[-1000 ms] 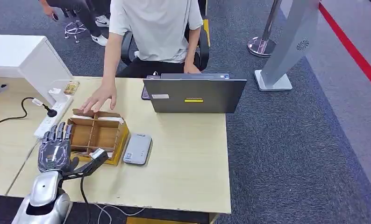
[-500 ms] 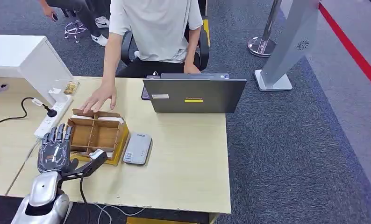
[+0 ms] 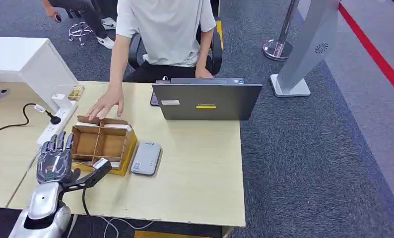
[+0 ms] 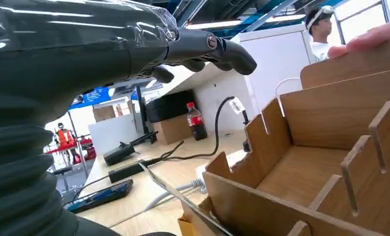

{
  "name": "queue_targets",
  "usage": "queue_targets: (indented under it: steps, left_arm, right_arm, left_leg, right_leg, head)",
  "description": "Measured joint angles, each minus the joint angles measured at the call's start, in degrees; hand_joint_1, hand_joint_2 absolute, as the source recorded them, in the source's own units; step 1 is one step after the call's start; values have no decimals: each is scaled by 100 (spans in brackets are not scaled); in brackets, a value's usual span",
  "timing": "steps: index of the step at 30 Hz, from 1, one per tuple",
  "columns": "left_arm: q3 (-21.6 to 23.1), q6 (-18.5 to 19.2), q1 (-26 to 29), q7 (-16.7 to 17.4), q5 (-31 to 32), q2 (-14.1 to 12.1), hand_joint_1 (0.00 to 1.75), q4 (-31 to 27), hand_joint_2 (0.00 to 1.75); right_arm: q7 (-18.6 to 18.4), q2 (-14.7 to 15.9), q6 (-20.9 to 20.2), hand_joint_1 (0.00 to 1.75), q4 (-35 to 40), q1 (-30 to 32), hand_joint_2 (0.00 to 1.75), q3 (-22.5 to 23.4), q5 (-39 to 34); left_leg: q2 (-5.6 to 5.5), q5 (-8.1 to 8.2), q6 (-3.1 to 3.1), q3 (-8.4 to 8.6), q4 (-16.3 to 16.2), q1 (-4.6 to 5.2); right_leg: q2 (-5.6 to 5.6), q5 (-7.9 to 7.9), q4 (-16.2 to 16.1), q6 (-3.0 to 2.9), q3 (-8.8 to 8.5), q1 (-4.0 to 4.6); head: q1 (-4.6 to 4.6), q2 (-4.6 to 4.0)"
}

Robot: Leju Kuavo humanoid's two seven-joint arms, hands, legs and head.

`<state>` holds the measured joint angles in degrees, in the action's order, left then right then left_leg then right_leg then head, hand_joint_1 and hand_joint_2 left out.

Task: Pass the card to the sensor for recognition and then transmit it.

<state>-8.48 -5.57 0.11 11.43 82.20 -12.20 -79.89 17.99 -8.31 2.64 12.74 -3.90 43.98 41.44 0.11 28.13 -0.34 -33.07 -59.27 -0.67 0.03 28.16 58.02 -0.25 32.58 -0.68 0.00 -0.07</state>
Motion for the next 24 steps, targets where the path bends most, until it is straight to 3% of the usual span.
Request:
queue_targets:
  steps: [3, 4, 11, 24]
  left_arm:
    - [-2, 7, 11, 0, 0, 0, 0, 0, 175]
    - [-2, 7, 11, 0, 0, 0, 175, 0, 175]
    - [-2, 306, 64, -22, -160, -4, 175, -2, 175]
    - [-2, 367, 56, -118, -321, -42, 175, 0, 175]
  right_arm:
    - [-2, 0, 0, 0, 0, 0, 0, 4, 2]
    - [-2, 0, 0, 0, 0, 0, 0, 7, 4]
    - [-28, 0, 0, 0, 0, 4, 0, 24, 28]
    - [-44, 0, -9, 0, 0, 5, 0, 46, 76]
  left_leg:
    - [0, 0, 0, 0, 0, 0]
    - [0, 0, 0, 0, 0, 0]
    - [0, 0, 0, 1, 0, 0]
    - [9, 1, 0, 2, 0, 0]
  right_leg:
    - [0, 0, 0, 0, 0, 0]
    - [0, 0, 0, 0, 0, 0]
    - [0, 0, 0, 0, 0, 0]
    - [6, 0, 0, 0, 1, 0]
  head:
    - [2, 0]
    - [2, 0]
    - [0, 0]
    - [2, 0]
